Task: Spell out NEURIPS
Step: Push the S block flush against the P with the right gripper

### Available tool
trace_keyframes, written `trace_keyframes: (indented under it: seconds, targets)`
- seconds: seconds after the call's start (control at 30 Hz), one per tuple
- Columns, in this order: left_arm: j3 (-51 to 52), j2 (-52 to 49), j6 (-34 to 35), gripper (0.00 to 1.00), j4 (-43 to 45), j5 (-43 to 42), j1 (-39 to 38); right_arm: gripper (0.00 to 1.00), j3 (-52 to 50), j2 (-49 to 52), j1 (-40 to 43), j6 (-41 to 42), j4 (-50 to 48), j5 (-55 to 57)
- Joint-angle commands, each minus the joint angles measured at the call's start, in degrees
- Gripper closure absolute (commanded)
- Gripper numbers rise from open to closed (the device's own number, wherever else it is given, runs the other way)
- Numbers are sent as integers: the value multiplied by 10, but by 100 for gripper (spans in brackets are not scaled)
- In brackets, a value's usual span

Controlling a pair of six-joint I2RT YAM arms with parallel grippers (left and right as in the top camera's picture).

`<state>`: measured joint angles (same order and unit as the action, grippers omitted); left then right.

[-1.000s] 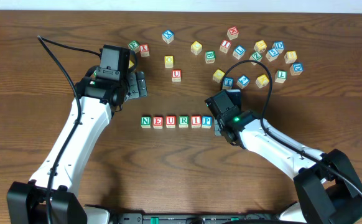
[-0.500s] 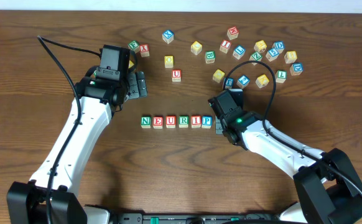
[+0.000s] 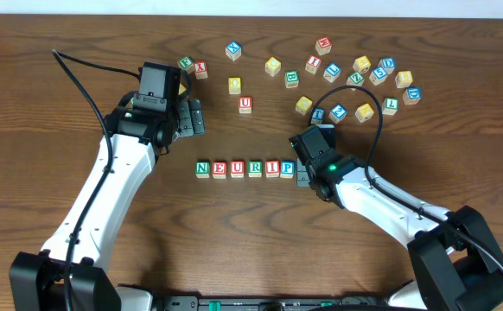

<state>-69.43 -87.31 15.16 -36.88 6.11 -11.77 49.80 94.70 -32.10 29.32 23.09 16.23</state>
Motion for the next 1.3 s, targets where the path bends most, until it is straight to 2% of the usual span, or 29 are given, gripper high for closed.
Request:
trace_keyframes:
  seconds: [0.0,1.27]
  targets:
    - [-17,10,-1,2,-1,1,1,99,-4,-14,2,4,5,-5]
    - [-17,10,-1,2,-1,1,1,99,-4,-14,2,2,-15,-26]
